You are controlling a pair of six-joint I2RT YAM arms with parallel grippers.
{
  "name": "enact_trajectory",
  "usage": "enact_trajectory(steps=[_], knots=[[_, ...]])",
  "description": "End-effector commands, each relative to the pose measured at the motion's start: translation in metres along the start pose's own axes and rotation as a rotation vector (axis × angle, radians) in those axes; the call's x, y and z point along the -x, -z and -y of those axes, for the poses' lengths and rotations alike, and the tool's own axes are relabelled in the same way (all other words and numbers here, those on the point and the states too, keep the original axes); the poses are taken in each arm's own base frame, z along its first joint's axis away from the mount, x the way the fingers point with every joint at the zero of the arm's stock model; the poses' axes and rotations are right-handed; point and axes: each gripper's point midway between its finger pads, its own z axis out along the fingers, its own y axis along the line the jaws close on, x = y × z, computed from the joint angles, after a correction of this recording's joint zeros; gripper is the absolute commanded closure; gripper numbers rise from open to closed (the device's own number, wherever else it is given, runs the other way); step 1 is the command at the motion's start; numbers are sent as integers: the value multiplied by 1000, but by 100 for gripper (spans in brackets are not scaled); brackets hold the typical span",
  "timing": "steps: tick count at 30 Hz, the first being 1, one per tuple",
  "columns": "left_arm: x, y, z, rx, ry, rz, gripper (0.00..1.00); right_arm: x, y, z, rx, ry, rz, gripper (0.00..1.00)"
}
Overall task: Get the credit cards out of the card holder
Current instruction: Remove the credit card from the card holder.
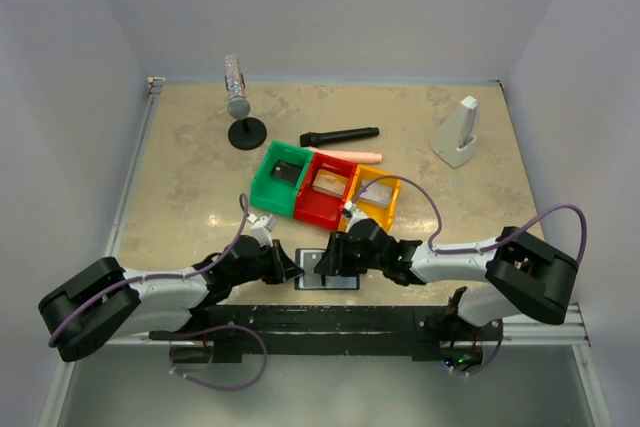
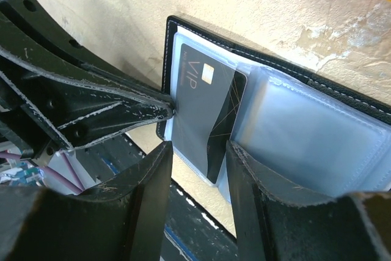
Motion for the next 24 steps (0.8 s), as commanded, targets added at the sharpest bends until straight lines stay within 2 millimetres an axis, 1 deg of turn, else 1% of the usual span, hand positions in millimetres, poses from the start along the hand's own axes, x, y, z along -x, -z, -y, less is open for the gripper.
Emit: enact_trajectory(steps=[1,8,10,12,17,24], knots=[[-4,1,-12,25,-14,1,97,9,-4,-12,23,4,13,55],[-4,1,-10,19,-18,-2,97,5,-10,-14,43,-12,-5,55],[-4,1,-11,21,-17,-2,95,7,-9,-15,63,-24,6,55],[-4,1,-11,20,-19,1,92,9,-9,-15,79,-38,16,55],[0,4,-7,16,-27,11,81,6,-7,-3,32,-31,4,55],[11,9,-1,23,-62,48,80,6,-4,3,-8,-8,2,55]])
